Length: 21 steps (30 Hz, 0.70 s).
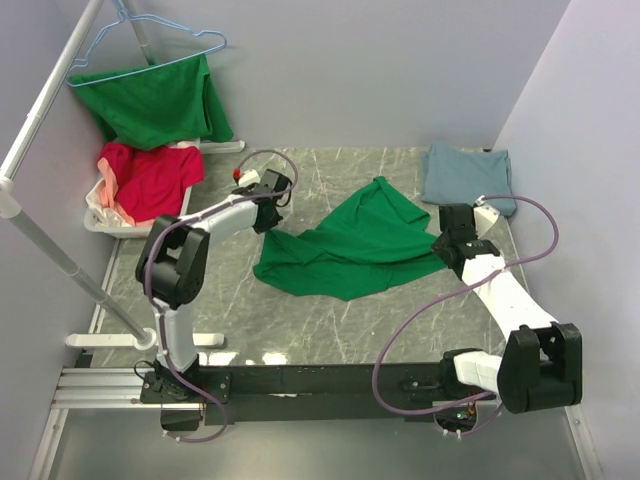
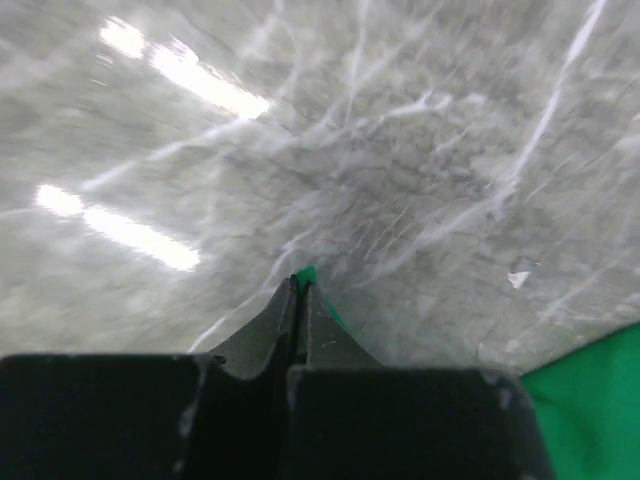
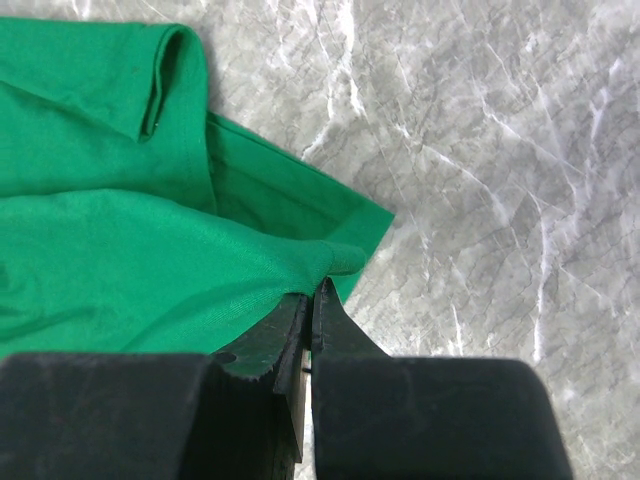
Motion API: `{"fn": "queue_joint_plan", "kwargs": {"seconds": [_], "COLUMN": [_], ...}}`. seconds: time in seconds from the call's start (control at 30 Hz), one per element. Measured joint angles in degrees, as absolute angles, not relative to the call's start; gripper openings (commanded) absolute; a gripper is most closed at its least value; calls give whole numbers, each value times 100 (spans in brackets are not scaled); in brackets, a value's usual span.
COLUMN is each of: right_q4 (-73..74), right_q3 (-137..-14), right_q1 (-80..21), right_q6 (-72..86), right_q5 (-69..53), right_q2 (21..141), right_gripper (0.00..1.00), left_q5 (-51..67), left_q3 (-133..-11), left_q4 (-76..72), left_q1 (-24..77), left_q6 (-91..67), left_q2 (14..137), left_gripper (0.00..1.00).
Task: Fold and stack the t-shirts
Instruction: Flatten the tshirt out
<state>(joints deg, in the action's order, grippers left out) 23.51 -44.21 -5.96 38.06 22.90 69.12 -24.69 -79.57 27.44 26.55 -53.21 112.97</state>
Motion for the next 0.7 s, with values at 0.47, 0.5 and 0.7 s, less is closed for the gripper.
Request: {"fn": "queue_joint_plan", "kwargs": {"seconds": [0.47,0.5,0.7], "right_q4": [2679,2696,2891], "right_q3": [-4840,-4923,-5489], "right_q1": [-558,-552,-464], "right_q6": [3806,3804,3765], "right_q5": [2294,2300,2311], "right_q2": [6451,6388,6123], "right_gripper": [0,0,0], "left_q5": [-3129,-3146,-3267], "left_q3": [-8187,-8195,-8331], "left_q4": [3232,3269,3559], "left_q1": [2615,2604,2432], "left_q6": [-5059,-5024,-4851], "left_q2": [9701,9594,8799], "left_gripper": [1,1,1]}}
